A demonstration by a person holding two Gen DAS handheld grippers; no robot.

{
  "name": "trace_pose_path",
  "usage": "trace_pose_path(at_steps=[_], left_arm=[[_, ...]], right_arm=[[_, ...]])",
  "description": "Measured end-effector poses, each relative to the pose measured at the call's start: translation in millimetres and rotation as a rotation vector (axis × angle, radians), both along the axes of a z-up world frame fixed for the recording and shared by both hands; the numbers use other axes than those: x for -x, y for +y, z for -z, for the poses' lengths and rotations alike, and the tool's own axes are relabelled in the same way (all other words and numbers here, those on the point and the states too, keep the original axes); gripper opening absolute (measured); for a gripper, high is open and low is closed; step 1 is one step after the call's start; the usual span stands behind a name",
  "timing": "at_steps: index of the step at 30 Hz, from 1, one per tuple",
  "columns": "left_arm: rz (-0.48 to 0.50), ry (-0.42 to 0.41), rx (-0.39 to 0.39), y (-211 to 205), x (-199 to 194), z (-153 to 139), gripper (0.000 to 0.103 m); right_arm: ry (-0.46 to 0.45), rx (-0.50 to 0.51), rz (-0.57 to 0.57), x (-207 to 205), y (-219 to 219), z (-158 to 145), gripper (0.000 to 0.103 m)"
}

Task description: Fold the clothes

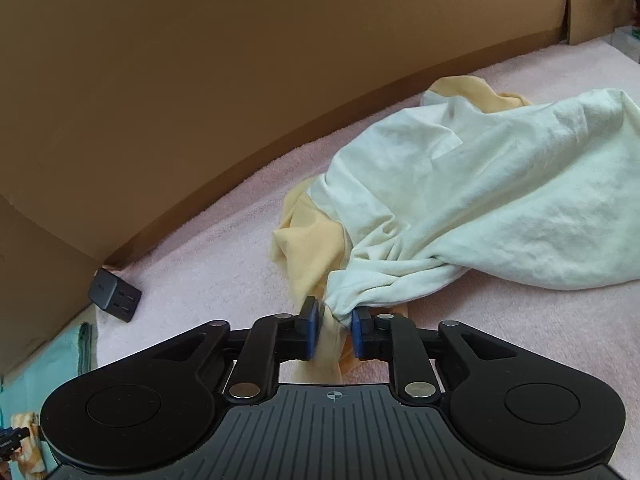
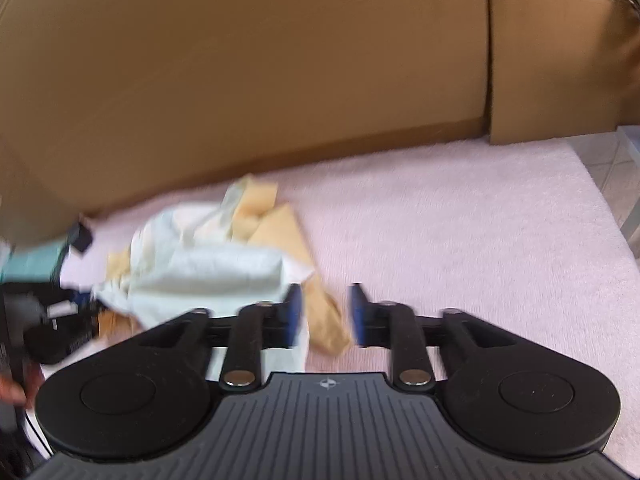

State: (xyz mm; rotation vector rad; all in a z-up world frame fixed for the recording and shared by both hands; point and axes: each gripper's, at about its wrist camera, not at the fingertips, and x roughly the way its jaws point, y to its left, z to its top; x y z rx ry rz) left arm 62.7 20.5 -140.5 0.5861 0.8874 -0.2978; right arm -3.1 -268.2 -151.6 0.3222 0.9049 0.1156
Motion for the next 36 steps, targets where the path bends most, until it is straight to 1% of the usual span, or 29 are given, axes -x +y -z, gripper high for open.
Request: trace_pose_path(at_steps=[1, 3, 4, 7, 10, 13, 16, 18, 19, 21, 23, 24, 25, 26, 27, 28, 29, 30, 31, 32, 33, 36], left_arm=[[-0.002, 0.008, 0.006, 5, 1, 0, 0.062], [0.001, 0.019, 0.027, 11, 9, -3, 0.078], [0.007, 0.018, 0.034, 13, 14, -6, 0.081], [0.039, 0.013, 0.037, 16, 28, -12, 0.081], [0.105, -0.016, 0.022, 9, 41, -15, 0.081], [0.187, -0.077, -0.041, -10, 47, -11, 0.080], [0.264, -0.107, -0.103, -34, 49, -1, 0.078], [0.295, -0.111, -0.120, -45, 45, 6, 0.077], [0.307, -0.110, -0.127, -50, 43, 10, 0.073], [0.313, -0.102, -0.150, -55, 36, 18, 0.069], [0.306, -0.086, -0.167, -56, 28, 26, 0.068], [0.301, -0.076, -0.169, -55, 25, 29, 0.067], [0.301, -0.069, -0.173, -54, 23, 31, 0.060], [0.302, -0.062, -0.176, -53, 21, 34, 0.057], [0.309, -0.066, -0.178, -51, 21, 34, 0.047], [0.310, -0.065, -0.187, -50, 21, 34, 0.025], [0.309, -0.060, -0.194, -48, 21, 34, 0.014], [0.309, -0.055, -0.200, -47, 20, 34, 0.012], [0.312, -0.048, -0.185, -43, 20, 31, 0.008], [0.314, -0.041, -0.170, -40, 20, 28, 0.007], [0.319, -0.036, -0.162, -36, 21, 25, 0.006], [0.352, -0.029, -0.139, -23, 25, 12, 0.006]], right_arm=[[0.007, 0.010, -0.024, 7, 5, 1, 0.063], [0.021, 0.022, -0.060, 19, 12, 2, 0.062], [0.028, 0.011, -0.059, 24, 13, 2, 0.062], [0.050, -0.015, -0.065, 34, 16, 4, 0.062], [0.068, -0.028, -0.087, 39, 22, 7, 0.062], [0.079, 0.025, -0.146, 39, 33, 13, 0.062], [0.095, 0.106, -0.196, 37, 44, 20, 0.062], [0.103, 0.130, -0.215, 35, 49, 23, 0.062], [0.107, 0.136, -0.221, 34, 52, 25, 0.062], [0.113, 0.146, -0.231, 31, 56, 28, 0.062], [0.123, 0.152, -0.229, 29, 60, 30, 0.060], [0.129, 0.158, -0.226, 28, 61, 32, 0.057], [0.134, 0.163, -0.222, 27, 63, 33, 0.056], [0.135, 0.161, -0.215, 26, 63, 33, 0.052], [0.133, 0.156, -0.208, 26, 63, 33, 0.039], [0.131, 0.146, -0.198, 26, 62, 32, 0.033], [0.130, 0.131, -0.184, 25, 61, 32, 0.025], [0.128, 0.111, -0.170, 25, 59, 31, 0.018], [0.127, 0.074, -0.158, 25, 55, 29, 0.014], [0.129, 0.024, -0.146, 25, 52, 27, 0.010], [0.130, -0.025, -0.135, 25, 48, 24, 0.008], [0.125, -0.189, -0.112, 26, 37, 15, 0.006]])
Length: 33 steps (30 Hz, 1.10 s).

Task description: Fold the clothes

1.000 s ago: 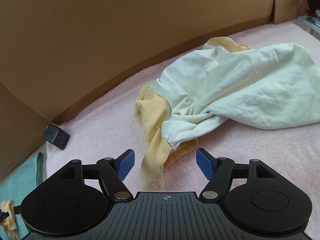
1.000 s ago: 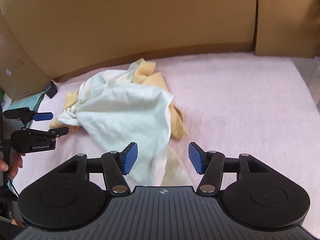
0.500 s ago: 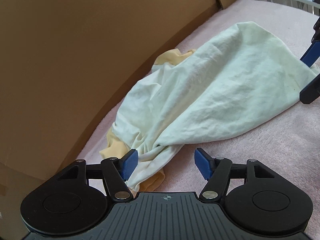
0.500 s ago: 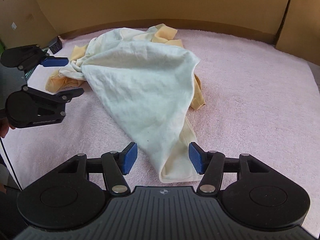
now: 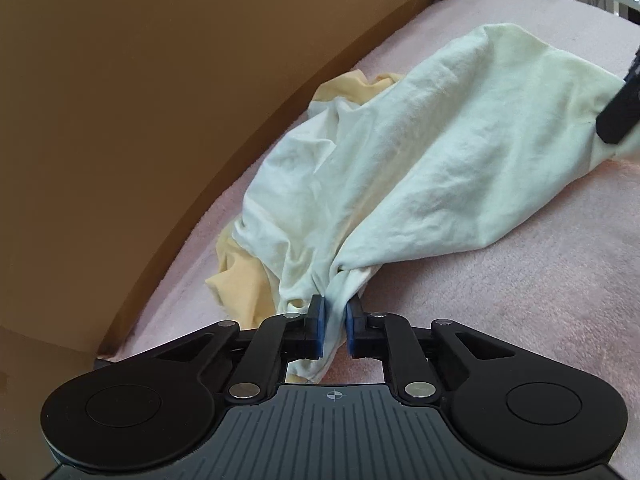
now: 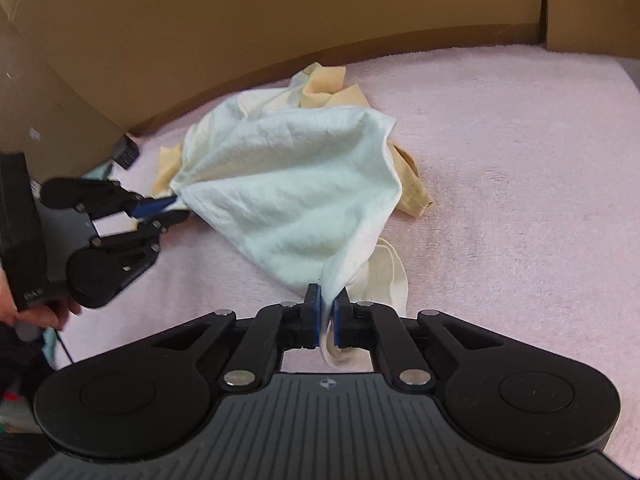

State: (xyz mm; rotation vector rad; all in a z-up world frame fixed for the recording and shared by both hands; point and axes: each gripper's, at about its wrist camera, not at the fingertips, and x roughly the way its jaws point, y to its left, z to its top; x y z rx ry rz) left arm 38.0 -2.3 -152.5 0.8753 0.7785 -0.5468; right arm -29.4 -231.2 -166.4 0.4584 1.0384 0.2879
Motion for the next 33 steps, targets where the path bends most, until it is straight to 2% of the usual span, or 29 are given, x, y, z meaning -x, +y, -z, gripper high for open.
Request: trace_pose_path(at_steps=[4, 7, 9, 12, 15, 19, 22, 24, 27, 29, 31, 33], left_arm=[[0.055, -0.015, 0.017, 20, 5, -21, 0.006], [0.036, -0.036, 0.001, 33, 1, -28, 0.007], [-0.002, -0.060, -0.042, 37, -5, -24, 0.012], [-0.078, -0.101, -0.129, 40, -14, -10, 0.026], [-0.114, -0.139, -0.189, 36, -11, 2, 0.027], [-0.086, -0.098, -0.063, 36, 7, -16, 0.030], [-0.007, -0.018, 0.031, 29, 29, -28, 0.054], [0.021, 0.023, 0.077, 22, 39, -28, 0.058], [0.013, 0.069, 0.109, 14, 45, -21, 0.059], [-0.024, 0.092, 0.113, 7, 54, -14, 0.059], [-0.052, 0.108, 0.128, 6, 61, -11, 0.059], [-0.067, 0.115, 0.146, 8, 66, -14, 0.059]], right_arm=[[-0.033, -0.257, 0.029, -2, -18, -19, 0.005], [-0.067, -0.355, 0.092, -5, -33, -28, 0.005], [-0.083, -0.312, 0.150, -7, -42, -30, 0.005], [-0.071, -0.169, 0.218, -12, -51, -29, 0.005], [-0.073, -0.030, 0.202, -13, -44, -29, 0.003], [-0.096, 0.120, 0.127, -11, -28, -31, 0.007], [-0.116, 0.140, 0.030, -6, -13, -33, 0.013], [-0.123, 0.138, 0.003, -7, -7, -32, 0.025], [-0.099, 0.097, 0.016, -16, -5, -26, 0.040], [-0.081, 0.077, 0.034, -24, -4, -21, 0.044], [-0.064, 0.061, 0.060, -33, -3, -16, 0.044], [-0.052, 0.047, 0.135, -42, -9, -11, 0.044]])
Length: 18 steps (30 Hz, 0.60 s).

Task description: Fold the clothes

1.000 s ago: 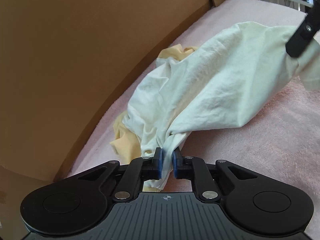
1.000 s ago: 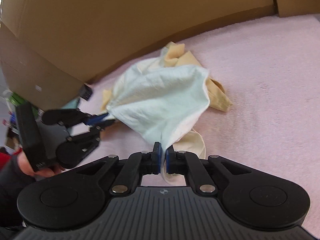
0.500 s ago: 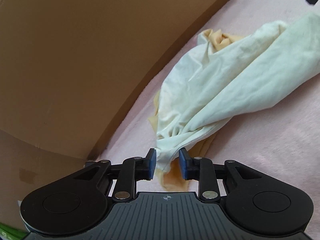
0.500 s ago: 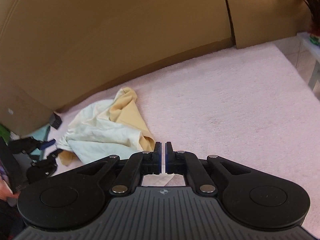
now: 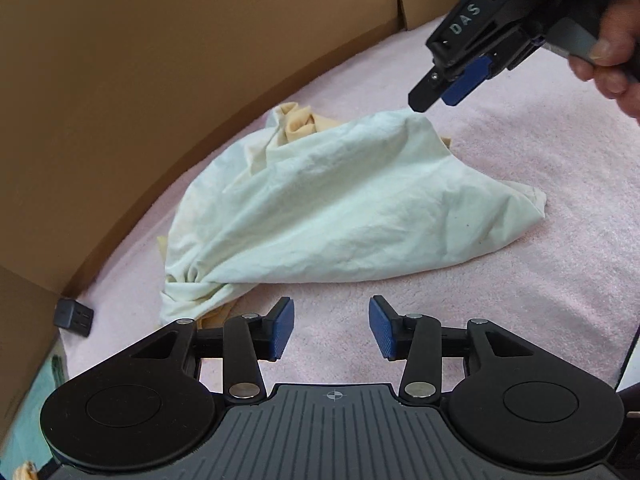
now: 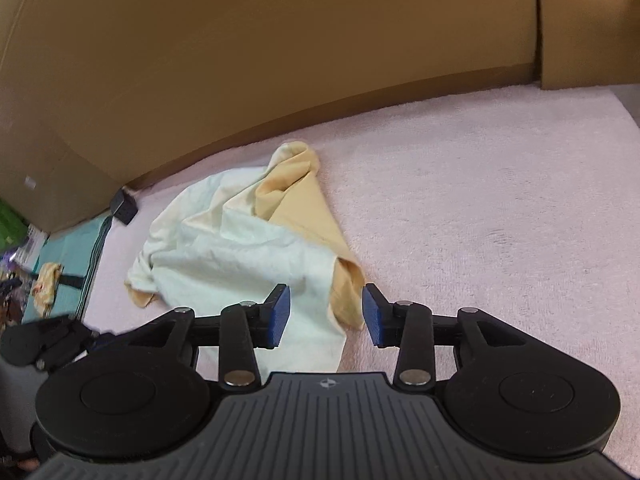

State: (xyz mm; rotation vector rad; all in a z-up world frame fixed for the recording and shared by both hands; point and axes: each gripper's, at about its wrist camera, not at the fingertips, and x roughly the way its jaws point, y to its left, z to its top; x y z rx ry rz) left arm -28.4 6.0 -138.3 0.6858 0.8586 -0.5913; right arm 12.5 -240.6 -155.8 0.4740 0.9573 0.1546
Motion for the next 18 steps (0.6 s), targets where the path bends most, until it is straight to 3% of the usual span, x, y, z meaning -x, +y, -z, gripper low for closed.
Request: trace_pose_path(at_steps=[3, 8, 11, 13, 15, 18], left_arm=[[-0.015, 0.000, 0.004, 5, 4, -2, 0.059], [-0.030, -0.004, 0.010, 4, 5, -1, 0.061], [-0.054, 0.000, 0.047, -1, 0, -2, 0.078], [-0.069, 0.009, 0.067, -3, -3, -4, 0.086], [-0.085, 0.018, 0.087, -5, -6, -5, 0.087], [-0.099, 0.027, 0.094, -7, -10, -6, 0.087]], right_arm=[[0.022, -0.020, 0.072, -18, -10, 9, 0.044], [0.047, 0.020, -0.010, -52, 2, 18, 0.042], [0.032, 0.064, -0.099, -67, 26, 17, 0.042], [0.010, 0.107, -0.163, -74, 46, 15, 0.046], [0.005, 0.159, -0.213, -78, 61, 16, 0.057], [0.008, 0.233, -0.271, -84, 79, 22, 0.060]])
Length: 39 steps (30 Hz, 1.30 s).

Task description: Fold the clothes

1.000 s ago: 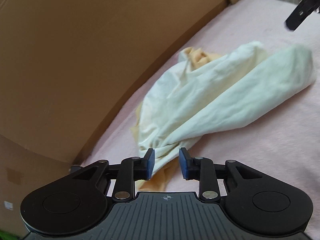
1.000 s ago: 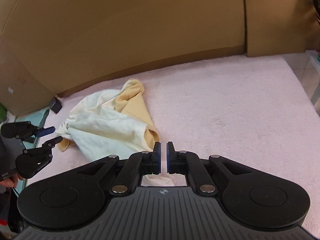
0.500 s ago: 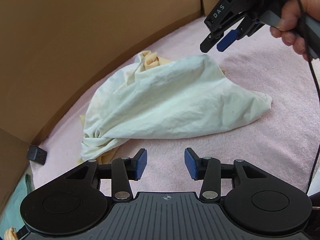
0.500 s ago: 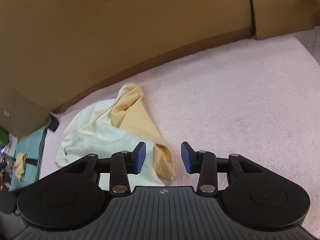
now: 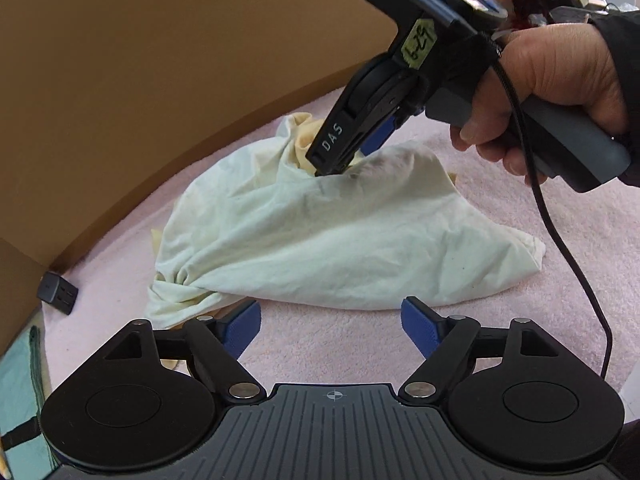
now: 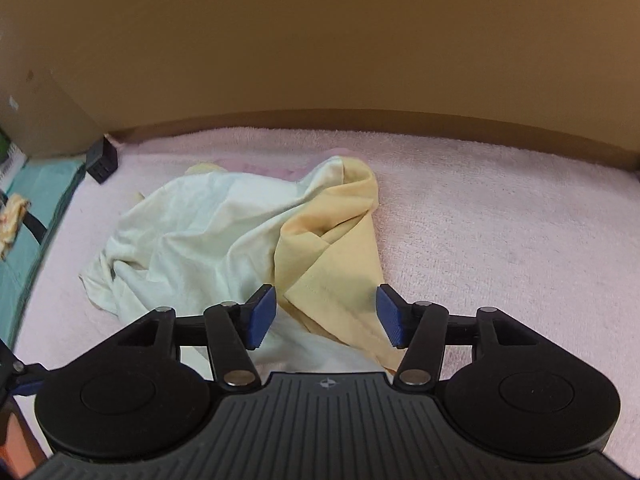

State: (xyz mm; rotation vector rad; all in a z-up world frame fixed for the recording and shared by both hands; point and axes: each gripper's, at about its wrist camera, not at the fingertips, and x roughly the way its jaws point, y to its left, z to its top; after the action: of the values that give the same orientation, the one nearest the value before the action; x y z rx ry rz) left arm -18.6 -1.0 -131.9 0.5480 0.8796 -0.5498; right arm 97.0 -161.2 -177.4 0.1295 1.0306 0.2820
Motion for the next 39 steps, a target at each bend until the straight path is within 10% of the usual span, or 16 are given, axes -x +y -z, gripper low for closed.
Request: trace_pose_path(at_steps=[5, 15, 26, 31, 39], left_arm=[[-0.005, 0.001, -0.013, 3, -2, 2, 0.087], [-0.047, 0.018, 0.002, 4, -25, 4, 0.087], [-0.039, 0.012, -0.008, 3, -27, 2, 0.087], [-0.061, 0.026, -0.004, 5, -26, 6, 0.087], [-0.091, 0.030, 0.005, -1, -30, 8, 0.087]], right_arm=[[-0.010, -0.008, 0.019, 0, -6, 0, 0.011], [-0.183, 0.131, 0.174, 0, -58, -39, 0.003], [-0.221, 0.428, 0.376, -32, -121, -31, 0.004], [-0.175, 0.405, 0.434, -14, -127, -21, 0.044], [-0.095, 0.110, 0.121, 63, -73, -27, 0.046]])
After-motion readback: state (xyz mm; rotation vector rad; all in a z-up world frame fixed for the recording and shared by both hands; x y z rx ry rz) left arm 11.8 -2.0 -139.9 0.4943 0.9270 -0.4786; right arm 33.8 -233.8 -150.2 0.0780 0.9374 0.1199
